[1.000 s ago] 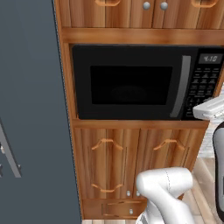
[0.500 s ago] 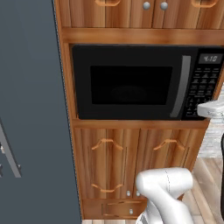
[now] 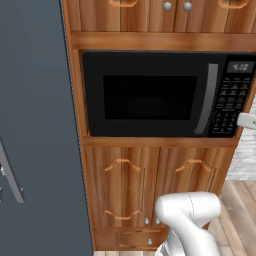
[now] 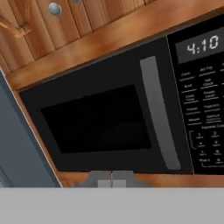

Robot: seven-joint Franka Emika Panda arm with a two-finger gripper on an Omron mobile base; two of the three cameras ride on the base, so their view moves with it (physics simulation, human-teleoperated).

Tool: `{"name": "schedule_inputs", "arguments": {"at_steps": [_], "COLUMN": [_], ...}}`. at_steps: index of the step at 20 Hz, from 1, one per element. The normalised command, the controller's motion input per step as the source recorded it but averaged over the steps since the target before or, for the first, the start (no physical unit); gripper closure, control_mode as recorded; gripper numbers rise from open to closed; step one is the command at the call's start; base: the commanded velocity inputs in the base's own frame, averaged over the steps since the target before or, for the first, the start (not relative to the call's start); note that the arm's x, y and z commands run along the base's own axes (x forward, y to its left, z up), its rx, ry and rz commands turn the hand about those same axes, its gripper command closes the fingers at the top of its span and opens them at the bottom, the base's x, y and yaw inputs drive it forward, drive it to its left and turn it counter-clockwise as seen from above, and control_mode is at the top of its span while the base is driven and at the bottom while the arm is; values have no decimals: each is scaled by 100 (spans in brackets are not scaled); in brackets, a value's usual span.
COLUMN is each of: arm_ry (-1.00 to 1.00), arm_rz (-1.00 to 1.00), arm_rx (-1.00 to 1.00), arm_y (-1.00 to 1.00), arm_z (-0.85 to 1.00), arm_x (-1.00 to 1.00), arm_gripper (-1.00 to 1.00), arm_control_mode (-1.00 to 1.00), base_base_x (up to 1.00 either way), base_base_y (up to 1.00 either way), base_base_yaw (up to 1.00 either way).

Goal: Pick the marshmallow from the counter and place it in the microwave. Then turn on the microwave.

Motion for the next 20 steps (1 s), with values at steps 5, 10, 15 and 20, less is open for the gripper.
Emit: {"name": "schedule_inputs", "arguments": {"at_steps": [5,10,15,20], "arm_ry": [3,11,15,7], "arm_rz": [0,0,1,0], "arm_rx": [29,26,23,23], "arm_y": [-7,-18,-24,-17], "arm_z": [-4,0,0,-4], "arm_x": [-14,-15,-10,-4], "arm_gripper": [100,100,100,100], "arm_control_mode": [-100,-100,-100,-100], "base_base_x": [0,0,0,0], "base_base_y": [0,0,0,0], "base_base_yaw": [0,0,0,0]}}
